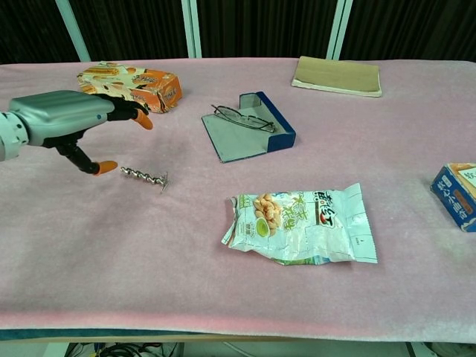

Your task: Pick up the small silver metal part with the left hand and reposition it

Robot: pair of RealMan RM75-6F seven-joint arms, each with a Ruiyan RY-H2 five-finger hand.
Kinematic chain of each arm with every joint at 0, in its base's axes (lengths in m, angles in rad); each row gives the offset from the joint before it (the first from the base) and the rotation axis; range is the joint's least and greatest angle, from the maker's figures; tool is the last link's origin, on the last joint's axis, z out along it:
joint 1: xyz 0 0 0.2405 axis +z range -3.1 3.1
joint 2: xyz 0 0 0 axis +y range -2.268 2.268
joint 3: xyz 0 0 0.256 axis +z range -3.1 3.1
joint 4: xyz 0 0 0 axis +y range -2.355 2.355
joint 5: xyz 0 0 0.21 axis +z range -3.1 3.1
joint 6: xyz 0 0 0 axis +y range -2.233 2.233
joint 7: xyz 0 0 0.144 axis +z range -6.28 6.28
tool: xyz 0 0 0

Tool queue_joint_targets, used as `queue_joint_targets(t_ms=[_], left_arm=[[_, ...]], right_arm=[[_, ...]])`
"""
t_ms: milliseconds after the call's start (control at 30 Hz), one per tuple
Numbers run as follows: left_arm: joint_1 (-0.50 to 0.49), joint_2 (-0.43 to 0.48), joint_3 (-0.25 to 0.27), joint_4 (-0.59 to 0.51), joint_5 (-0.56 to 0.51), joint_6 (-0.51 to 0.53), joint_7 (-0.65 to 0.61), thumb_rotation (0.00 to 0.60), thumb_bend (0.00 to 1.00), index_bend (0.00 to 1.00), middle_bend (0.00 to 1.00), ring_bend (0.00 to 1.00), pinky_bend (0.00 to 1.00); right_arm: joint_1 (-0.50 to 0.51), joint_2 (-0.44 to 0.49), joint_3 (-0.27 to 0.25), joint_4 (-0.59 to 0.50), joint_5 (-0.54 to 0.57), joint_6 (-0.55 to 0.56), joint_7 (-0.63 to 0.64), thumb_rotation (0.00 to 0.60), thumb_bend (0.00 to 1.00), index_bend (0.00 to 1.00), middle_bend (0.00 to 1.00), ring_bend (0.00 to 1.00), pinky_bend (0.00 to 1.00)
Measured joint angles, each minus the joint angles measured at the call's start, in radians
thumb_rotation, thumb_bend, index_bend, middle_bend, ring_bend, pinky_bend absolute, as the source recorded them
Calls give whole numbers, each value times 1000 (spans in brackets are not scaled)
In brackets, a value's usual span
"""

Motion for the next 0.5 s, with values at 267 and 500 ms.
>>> queue_joint_targets(t_ms=[267,500], left_arm=[[117,146,24,-153,-12,211,93,600,332,34,0,0,0],[245,240,63,-181,60,364,-3,600,337,85,8,0,0]], right_arm=[[0,-3,1,0,0,3,-6,600,91,0,0,55,176],[1,-1,-4,-1,0,-3,-24,600,91,0,0,55,176]])
